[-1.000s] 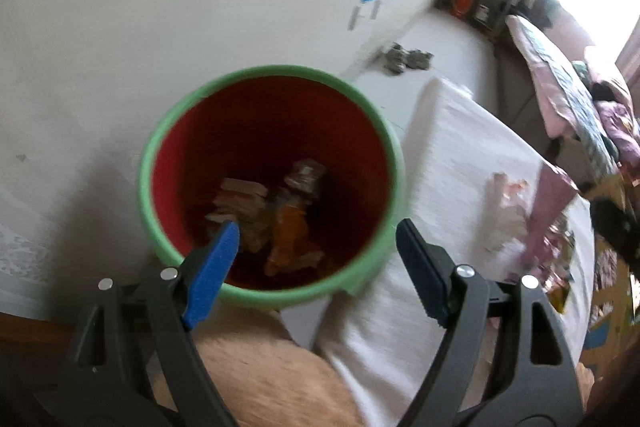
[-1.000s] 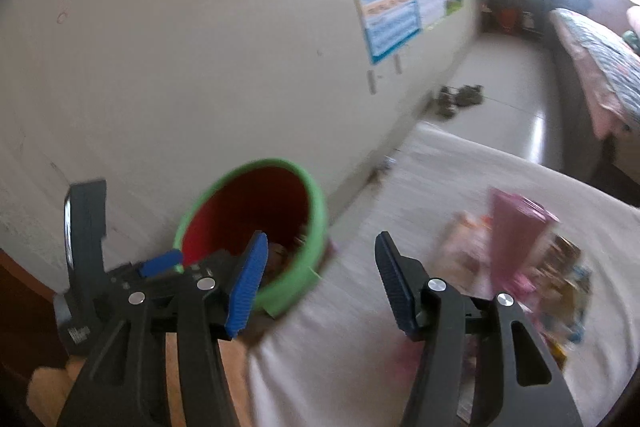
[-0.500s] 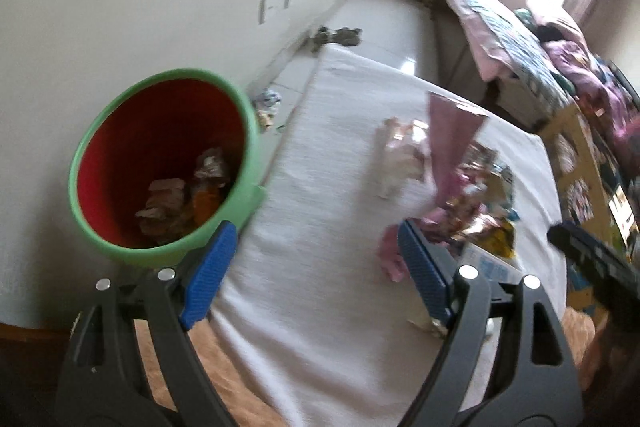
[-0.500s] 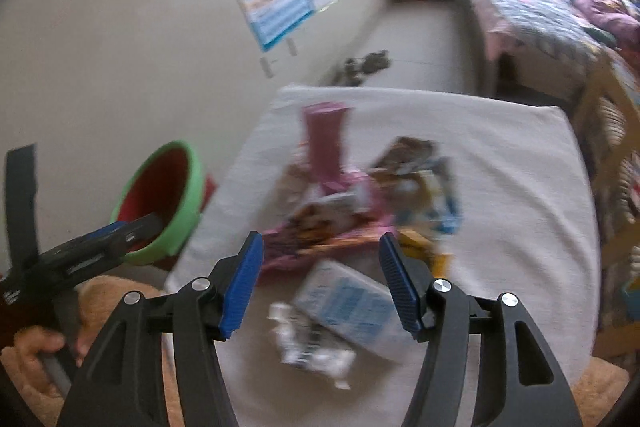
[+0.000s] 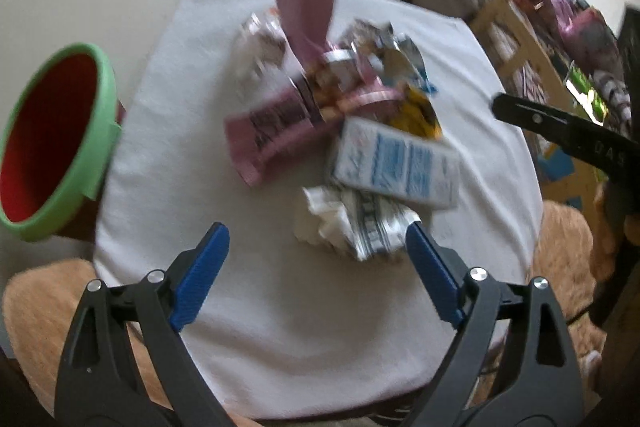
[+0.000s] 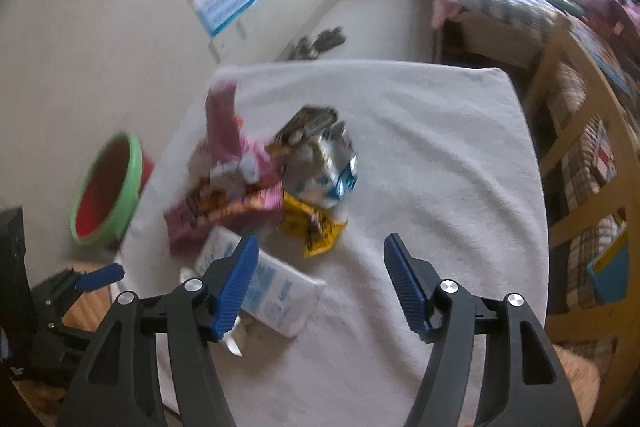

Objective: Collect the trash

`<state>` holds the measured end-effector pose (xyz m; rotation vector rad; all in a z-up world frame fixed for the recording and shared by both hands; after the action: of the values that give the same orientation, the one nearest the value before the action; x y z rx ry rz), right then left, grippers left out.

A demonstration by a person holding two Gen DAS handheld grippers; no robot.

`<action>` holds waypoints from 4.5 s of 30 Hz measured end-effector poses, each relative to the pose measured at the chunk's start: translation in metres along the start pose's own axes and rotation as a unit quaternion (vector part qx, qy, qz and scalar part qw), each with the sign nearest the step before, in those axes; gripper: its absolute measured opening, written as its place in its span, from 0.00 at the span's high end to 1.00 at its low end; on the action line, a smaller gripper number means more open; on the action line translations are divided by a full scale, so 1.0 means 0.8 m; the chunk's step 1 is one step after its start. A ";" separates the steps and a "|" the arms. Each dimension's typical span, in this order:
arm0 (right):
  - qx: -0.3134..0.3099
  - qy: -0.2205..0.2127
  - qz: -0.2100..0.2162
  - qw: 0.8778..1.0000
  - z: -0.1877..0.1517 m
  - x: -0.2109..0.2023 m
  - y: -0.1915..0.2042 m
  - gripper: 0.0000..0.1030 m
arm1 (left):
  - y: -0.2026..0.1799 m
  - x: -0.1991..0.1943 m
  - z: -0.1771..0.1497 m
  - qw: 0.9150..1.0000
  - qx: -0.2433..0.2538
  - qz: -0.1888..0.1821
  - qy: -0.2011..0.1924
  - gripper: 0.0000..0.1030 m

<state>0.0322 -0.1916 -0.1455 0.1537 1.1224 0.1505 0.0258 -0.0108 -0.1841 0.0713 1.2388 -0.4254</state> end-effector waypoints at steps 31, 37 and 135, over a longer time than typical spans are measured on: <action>-0.058 0.110 -0.028 0.992 -0.073 0.037 0.000 0.45 | 0.024 0.016 0.001 0.994 -0.098 -0.023 0.034 0.13; -0.001 0.098 -0.051 0.994 -0.065 0.030 -0.032 0.45 | -0.001 0.039 0.014 0.994 -0.098 -0.015 0.043 0.10; 0.042 -0.043 0.077 0.995 -0.014 -0.042 0.033 0.46 | 0.055 -0.065 0.044 0.988 -0.105 -0.009 -0.113 0.56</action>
<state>0.0066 -0.1721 -0.1158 0.3184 1.0305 0.2321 0.0597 0.0345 -0.1319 -0.1641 1.0542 -0.3064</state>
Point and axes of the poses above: each gripper's, at about its wrist camera, not at the fingertips, and x roughly the way its jaws point, y to its left, z to its top, the point moved 5 cm from there along x, roughly the way its jaws point, and after that the axes turned 3 degrees about y, right-handed, at the moved point
